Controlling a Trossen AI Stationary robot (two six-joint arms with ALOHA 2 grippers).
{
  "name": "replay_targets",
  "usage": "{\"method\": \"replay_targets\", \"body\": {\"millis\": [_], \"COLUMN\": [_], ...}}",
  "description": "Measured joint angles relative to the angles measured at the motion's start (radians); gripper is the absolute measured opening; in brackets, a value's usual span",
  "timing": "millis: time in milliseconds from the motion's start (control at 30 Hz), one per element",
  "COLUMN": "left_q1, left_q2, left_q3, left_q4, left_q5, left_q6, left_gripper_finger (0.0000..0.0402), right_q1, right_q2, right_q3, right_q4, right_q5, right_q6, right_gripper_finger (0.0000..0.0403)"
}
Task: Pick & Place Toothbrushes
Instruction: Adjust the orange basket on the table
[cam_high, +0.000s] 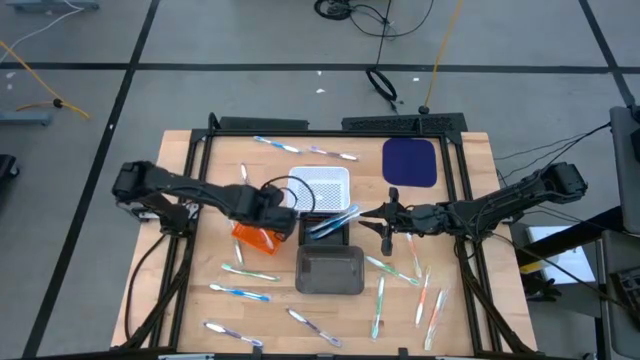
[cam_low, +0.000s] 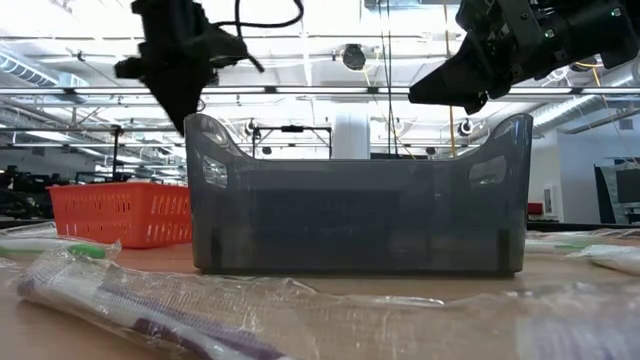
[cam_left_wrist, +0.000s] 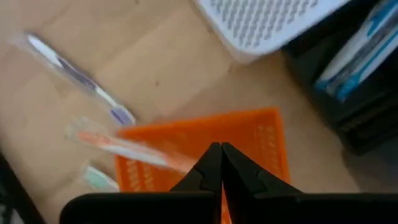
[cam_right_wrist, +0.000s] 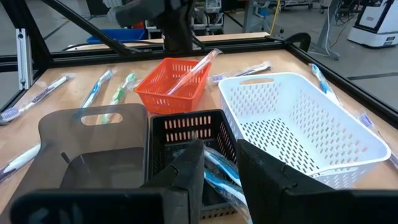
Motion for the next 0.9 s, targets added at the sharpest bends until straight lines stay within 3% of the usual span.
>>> {"method": "replay_targets", "body": {"millis": [267, 900], "left_q1": [-0.035, -0.045], "left_q2": [0.004, 0.003], "left_q3": [-0.149, -0.182], "left_q4": [0.056, -0.031], "left_q5": [0.144, 0.156], "left_q6": [-0.111, -0.208], "left_gripper_finger": [0.001, 0.001], "right_q1": [0.0, 0.0], "right_q2": [0.0, 0.0], "right_q3": [0.0, 0.0], "right_q4": [0.0, 0.0], "right_q5": [-0.001, -0.001], "right_q6": [0.0, 0.0], "right_gripper_finger": [0.0086, 0.0086]}}
